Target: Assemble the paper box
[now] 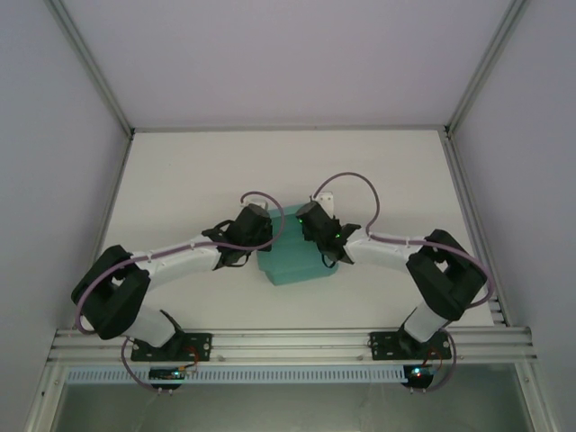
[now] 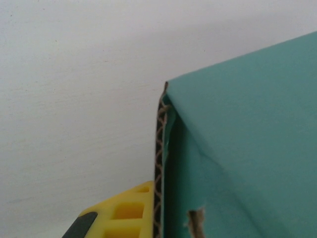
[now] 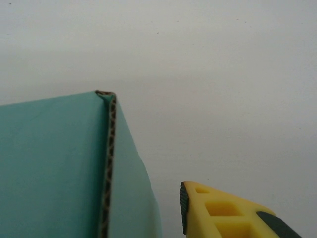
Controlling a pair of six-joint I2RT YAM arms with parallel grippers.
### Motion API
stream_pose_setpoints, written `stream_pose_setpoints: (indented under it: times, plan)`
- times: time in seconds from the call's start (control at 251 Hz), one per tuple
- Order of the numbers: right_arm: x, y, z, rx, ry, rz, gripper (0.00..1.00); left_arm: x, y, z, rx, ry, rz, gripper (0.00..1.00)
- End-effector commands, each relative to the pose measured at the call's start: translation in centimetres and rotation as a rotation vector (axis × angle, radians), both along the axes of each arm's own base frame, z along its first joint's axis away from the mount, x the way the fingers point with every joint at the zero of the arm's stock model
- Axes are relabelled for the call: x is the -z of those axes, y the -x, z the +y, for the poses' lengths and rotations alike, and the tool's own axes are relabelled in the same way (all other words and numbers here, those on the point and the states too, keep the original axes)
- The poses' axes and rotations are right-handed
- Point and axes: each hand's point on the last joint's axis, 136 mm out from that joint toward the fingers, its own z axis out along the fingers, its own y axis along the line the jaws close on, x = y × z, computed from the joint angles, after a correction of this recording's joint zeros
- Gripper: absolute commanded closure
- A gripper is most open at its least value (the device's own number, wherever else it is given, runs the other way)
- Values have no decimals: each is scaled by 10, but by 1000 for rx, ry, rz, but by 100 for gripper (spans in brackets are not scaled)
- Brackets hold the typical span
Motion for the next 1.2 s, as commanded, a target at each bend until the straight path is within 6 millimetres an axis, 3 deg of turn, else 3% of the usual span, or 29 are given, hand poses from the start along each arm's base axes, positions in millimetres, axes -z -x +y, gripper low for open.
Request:
stream_pose_setpoints:
  times: [0.0, 0.176, 0.271, 0.351, 0.431, 0.507, 0.659, 0.918, 1.078, 1.197]
  plan:
    - [9, 0, -19, 27, 14, 24, 70, -10, -9, 4, -46, 4, -21, 100]
    - [13, -3, -11, -7, -49, 54, 70, -12, -9, 2, -44, 21, -26, 100]
    - [11, -5, -6, -28, -82, 51, 74, -13, -9, 0, -41, 28, -25, 100]
    - [10, -6, -3, -41, -95, 60, 83, -14, -10, -1, -47, 36, -28, 100]
    - [10, -8, -4, -41, -78, 53, 99, -15, -12, -2, -50, 46, -32, 100]
    - [5, -14, -25, 49, 30, 4, 100, -15, -16, 2, -98, 34, -28, 100]
    - [1, -4, -79, 306, 257, 19, 100, -9, -18, 45, -336, -104, 1, 100]
    - [-5, -2, -126, 535, 286, -20, 100, 4, -3, 110, -617, -265, 18, 100]
    - [-2, -10, -118, 507, 241, -18, 100, 4, -9, 92, -532, -198, 12, 100]
    - [0, -19, -87, 369, 162, -57, 100, 1, -17, 55, -364, -134, -21, 100]
